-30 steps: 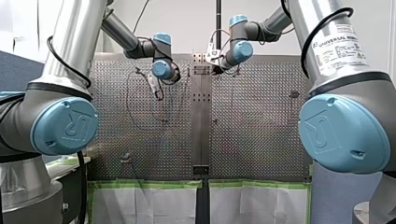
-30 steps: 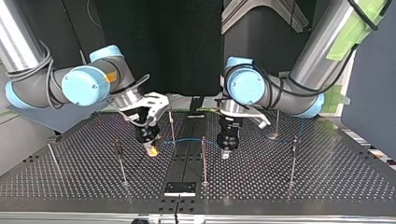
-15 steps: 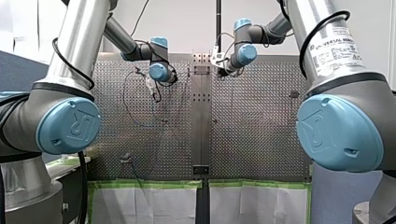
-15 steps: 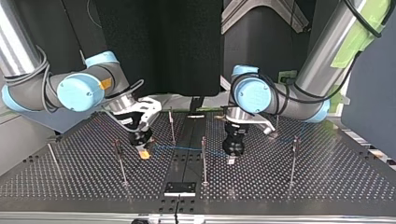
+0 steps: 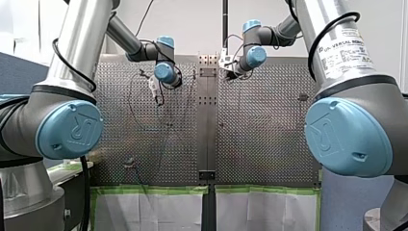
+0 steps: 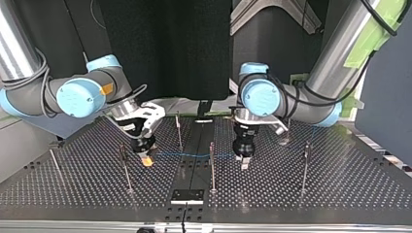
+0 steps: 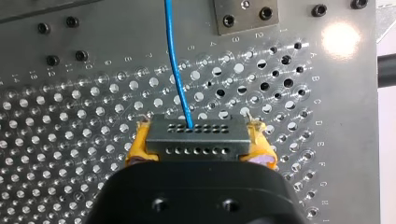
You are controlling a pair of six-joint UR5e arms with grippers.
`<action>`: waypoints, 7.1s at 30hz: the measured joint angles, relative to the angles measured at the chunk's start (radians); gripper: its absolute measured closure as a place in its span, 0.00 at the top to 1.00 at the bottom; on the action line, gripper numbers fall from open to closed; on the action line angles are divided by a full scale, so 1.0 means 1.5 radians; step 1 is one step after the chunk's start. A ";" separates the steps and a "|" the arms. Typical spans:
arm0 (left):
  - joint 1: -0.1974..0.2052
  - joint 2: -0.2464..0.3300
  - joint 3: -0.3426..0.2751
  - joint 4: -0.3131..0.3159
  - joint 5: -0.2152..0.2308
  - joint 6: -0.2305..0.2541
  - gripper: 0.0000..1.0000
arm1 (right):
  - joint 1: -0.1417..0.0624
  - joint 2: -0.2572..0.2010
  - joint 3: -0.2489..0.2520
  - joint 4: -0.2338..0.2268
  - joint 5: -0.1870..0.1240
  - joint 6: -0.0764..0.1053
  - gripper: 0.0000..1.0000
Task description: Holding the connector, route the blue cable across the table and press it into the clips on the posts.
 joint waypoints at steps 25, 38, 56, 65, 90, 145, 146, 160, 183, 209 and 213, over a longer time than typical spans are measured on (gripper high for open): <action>-0.043 0.125 -0.050 -0.135 0.007 0.019 1.00 | 0.000 0.000 0.000 0.001 -0.002 -0.002 0.00; -0.088 0.149 -0.052 -0.156 0.058 0.021 1.00 | 0.000 -0.001 0.000 0.002 -0.002 0.000 0.00; -0.189 0.091 0.008 -0.135 -0.029 0.038 1.00 | -0.007 -0.001 0.000 0.002 -0.003 0.003 0.00; -0.186 0.035 0.065 -0.156 -0.080 0.046 1.00 | -0.007 0.000 0.000 0.001 -0.004 0.003 0.00; -0.191 -0.062 0.211 -0.192 -0.115 0.070 1.00 | -0.008 0.000 0.000 0.001 -0.006 0.003 0.00; -0.250 -0.116 0.155 -0.171 -0.313 0.062 0.00 | -0.013 0.000 0.058 0.005 -0.010 0.009 0.00; -0.252 -0.116 0.149 -0.166 -0.313 0.061 0.00 | -0.013 0.000 0.065 0.005 -0.008 0.006 0.00; -0.245 -0.117 0.055 -0.072 -0.275 0.064 0.00 | -0.020 0.000 0.163 -0.057 0.004 0.002 0.00; -0.211 -0.189 -0.040 0.064 -0.173 0.056 0.00 | -0.033 0.003 0.297 -0.177 0.011 -0.006 0.00; -0.194 -0.232 -0.033 0.108 -0.091 0.023 0.00 | -0.059 0.057 0.305 -0.214 -0.022 0.004 0.00; -0.191 -0.244 -0.016 0.110 -0.088 0.012 0.00 | -0.066 0.061 0.301 -0.217 -0.031 0.006 0.00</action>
